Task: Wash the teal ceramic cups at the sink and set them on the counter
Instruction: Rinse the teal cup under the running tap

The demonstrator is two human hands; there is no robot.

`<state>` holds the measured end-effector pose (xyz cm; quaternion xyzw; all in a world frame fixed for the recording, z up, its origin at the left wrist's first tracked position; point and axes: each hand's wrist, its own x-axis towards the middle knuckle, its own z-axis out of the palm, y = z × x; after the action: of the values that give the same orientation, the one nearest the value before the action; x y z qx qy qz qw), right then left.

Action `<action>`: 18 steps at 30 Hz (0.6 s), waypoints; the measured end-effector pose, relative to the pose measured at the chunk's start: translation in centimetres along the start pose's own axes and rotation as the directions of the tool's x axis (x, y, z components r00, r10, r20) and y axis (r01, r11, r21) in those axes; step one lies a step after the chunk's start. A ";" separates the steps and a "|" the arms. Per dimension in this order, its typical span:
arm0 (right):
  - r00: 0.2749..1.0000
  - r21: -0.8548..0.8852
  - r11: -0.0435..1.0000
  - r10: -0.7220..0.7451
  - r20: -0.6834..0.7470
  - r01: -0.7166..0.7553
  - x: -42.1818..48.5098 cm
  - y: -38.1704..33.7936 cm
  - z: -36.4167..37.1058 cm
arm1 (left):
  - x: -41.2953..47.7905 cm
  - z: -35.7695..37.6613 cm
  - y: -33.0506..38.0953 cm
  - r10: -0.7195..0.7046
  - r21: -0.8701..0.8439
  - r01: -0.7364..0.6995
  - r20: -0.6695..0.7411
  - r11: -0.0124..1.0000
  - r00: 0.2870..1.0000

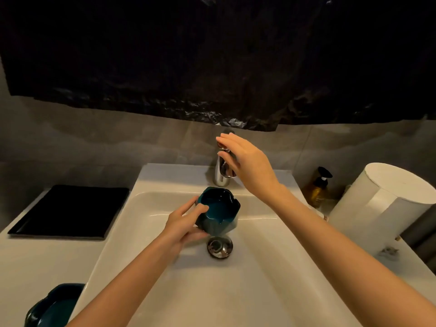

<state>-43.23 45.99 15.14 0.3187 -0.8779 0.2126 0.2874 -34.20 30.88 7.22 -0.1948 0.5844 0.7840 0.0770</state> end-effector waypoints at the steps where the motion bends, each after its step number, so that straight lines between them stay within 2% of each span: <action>1: 0.997 -0.037 0.998 -0.053 -0.062 0.050 0.2 0.2 0.3 | 0.4 0.2 -0.2 0.013 -0.026 -0.012 0.018 1.000 1.000; 4: 0.967 -0.173 0.969 -0.203 -0.152 0.176 0.7 1.0 0.9 | 1.4 0.9 -0.4 0.055 -0.058 -0.053 0.035 0.997 0.998; 7: 0.953 -0.206 0.954 -0.253 -0.167 0.217 1.0 1.3 1.5 | 2.1 1.3 -0.6 0.063 -0.065 -0.061 0.033 0.996 0.997; 12: 0.927 -0.258 0.946 -0.264 -0.267 0.195 1.6 1.2 1.9 | 3.0 1.3 -1.1 0.070 -0.067 -0.067 0.034 0.995 0.997; 18: 0.931 -0.242 0.958 -0.224 -0.288 0.156 2.0 0.6 1.5 | 3.4 0.8 -0.9 0.117 -0.016 -0.117 0.051 0.993 0.992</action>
<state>-45.49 44.70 15.21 0.3319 -0.8039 0.1352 0.4747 -37.16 31.51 5.28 -0.1404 0.5874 0.7958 0.0447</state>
